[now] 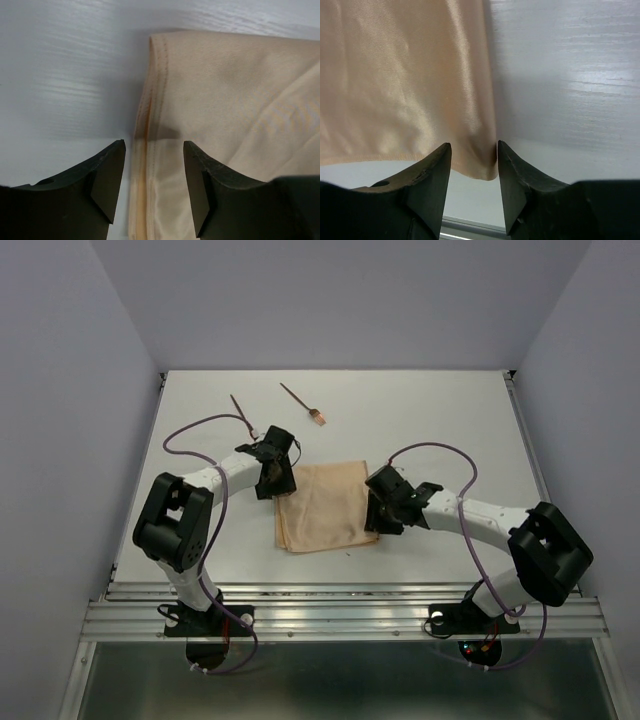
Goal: Fold the napkin into a case and place the utensils inside
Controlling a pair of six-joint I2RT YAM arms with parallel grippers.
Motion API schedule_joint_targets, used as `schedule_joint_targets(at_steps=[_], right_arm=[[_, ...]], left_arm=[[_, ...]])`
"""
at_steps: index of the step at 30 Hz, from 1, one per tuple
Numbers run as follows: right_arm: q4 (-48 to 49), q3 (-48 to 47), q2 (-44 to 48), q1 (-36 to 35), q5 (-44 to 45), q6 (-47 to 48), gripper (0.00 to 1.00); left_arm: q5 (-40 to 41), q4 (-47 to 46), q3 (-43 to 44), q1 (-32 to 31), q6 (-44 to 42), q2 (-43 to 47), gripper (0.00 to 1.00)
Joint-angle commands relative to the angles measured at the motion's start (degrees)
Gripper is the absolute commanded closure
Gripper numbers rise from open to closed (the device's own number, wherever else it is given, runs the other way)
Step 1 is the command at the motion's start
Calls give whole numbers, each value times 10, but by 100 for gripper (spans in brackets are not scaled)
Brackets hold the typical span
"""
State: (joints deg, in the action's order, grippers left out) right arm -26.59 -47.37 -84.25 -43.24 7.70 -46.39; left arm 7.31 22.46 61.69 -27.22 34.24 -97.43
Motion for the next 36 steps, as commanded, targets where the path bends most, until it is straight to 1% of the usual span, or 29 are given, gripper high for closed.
schedule_joint_targets(at_steps=[1,2,5,7,8,10,11,14,15,17,18,20,21,22,23,24,26,27,32,33,34,35,36], right_arm=[[0,-11,9,11,13,1,53],[0,-10,6,11,12,0,53],[2,-11,-1,11,10,0,53],[1,-16,-7,11,12,1,53],[2,-17,-9,11,13,2,53],[2,-21,-11,11,13,2,53],[1,-22,-11,11,13,2,53],[0,-27,-12,11,13,5,53],[-1,-29,-12,11,13,6,53],[-3,-32,-13,11,16,9,53],[-7,-36,-13,11,17,11,53],[-10,-40,-13,11,22,15,53],[-12,-42,-12,11,25,17,53],[-14,-45,-13,11,29,20,53],[-14,-46,-14,17,31,24,52],[-14,-48,-14,24,31,27,52],[-14,-51,-14,34,31,35,50],[-13,-53,-16,46,31,38,50],[-3,-80,-39,90,25,72,46],[0,-86,-45,97,23,83,46],[3,-92,-56,109,15,89,45],[7,-105,-63,114,11,98,44],[10,-114,-70,114,6,102,44]], left_arm=[[2,-7,-26,16,-13,37,32],[-3,-14,-30,18,-16,36,24],[-11,-23,-30,21,-26,27,22],[-17,-27,-32,21,-29,18,24],[-24,-32,-35,21,-30,12,27],[-28,-37,-39,21,-31,8,31],[-29,-41,-42,21,-31,5,35],[-28,-44,-45,21,-32,-5,42],[-27,-44,-45,21,-32,-7,47],[-24,-44,-43,22,-33,-6,52],[-21,-43,-40,22,-35,-7,58],[-19,-41,-35,23,-37,-7,63],[-15,-37,-29,24,-41,-7,68],[-13,-36,-25,24,-44,-7,71],[-12,-33,-20,26,-46,-7,79],[-12,-30,-18,29,-51,-5,81],[-15,-29,-13,33,-58,-2,91],[-24,-28,-9,37,-61,1,99],[-70,-36,-4,69,-77,14,100],[-107,-38,-2,82,-83,14,100],[-116,-37,1,88,-86,12,98],[-121,-34,4,91,-88,10,85],[-121,-26,11,94,-94,6,78]])
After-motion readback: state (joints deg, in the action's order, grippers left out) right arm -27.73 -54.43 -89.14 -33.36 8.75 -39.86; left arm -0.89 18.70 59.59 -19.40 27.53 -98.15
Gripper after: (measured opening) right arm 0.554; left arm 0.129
